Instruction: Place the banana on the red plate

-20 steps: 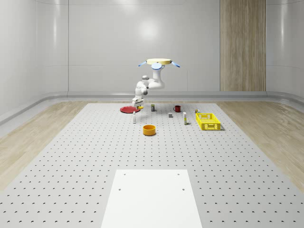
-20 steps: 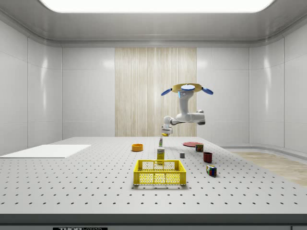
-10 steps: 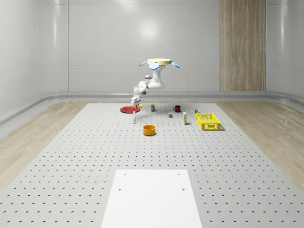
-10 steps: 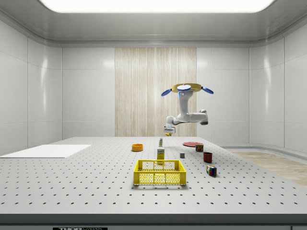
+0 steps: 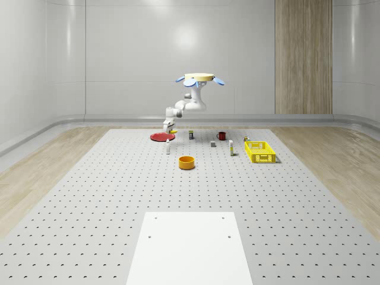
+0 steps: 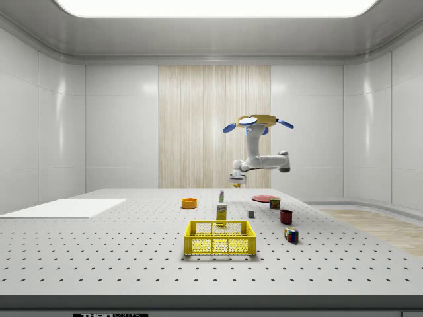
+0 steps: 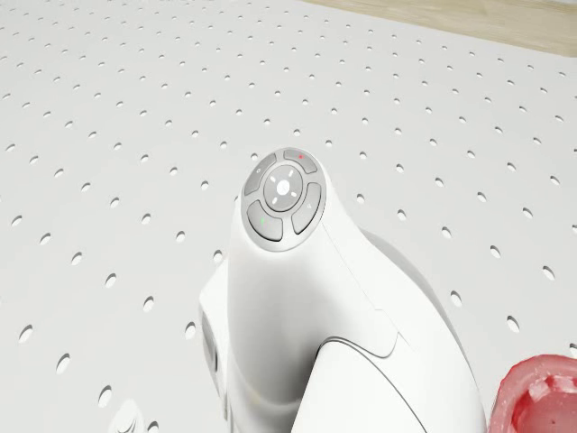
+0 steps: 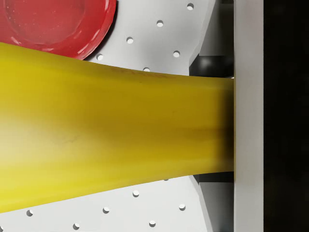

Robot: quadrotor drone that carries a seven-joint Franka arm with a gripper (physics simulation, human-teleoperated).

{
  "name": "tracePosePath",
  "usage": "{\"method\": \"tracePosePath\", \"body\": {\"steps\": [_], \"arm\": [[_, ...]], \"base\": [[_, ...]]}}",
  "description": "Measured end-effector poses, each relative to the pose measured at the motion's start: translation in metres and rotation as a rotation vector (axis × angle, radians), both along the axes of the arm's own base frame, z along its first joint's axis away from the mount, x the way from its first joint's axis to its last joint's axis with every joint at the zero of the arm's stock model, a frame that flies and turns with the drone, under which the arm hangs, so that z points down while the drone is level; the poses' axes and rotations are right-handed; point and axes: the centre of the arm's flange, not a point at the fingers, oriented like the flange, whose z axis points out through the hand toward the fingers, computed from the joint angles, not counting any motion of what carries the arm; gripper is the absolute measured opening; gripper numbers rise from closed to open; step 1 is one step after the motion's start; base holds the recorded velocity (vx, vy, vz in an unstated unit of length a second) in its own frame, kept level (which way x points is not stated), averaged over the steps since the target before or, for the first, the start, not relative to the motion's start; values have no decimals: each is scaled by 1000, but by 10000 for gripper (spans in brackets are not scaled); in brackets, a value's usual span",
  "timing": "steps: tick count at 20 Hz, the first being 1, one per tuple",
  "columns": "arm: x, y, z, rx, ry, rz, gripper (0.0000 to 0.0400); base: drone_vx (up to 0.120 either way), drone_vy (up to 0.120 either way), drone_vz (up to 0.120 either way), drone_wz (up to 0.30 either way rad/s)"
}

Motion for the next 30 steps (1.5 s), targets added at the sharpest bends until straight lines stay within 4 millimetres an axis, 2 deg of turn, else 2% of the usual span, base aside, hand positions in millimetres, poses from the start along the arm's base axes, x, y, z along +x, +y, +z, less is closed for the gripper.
{"method": "tracePosePath", "body": {"steps": [27,30], "arm": [[0,0,0,4,-4,-806,198],[0,0,0,5,-4,-880,198]], "base": [[0,0,0,-300],[80,0,0,-33]]}}
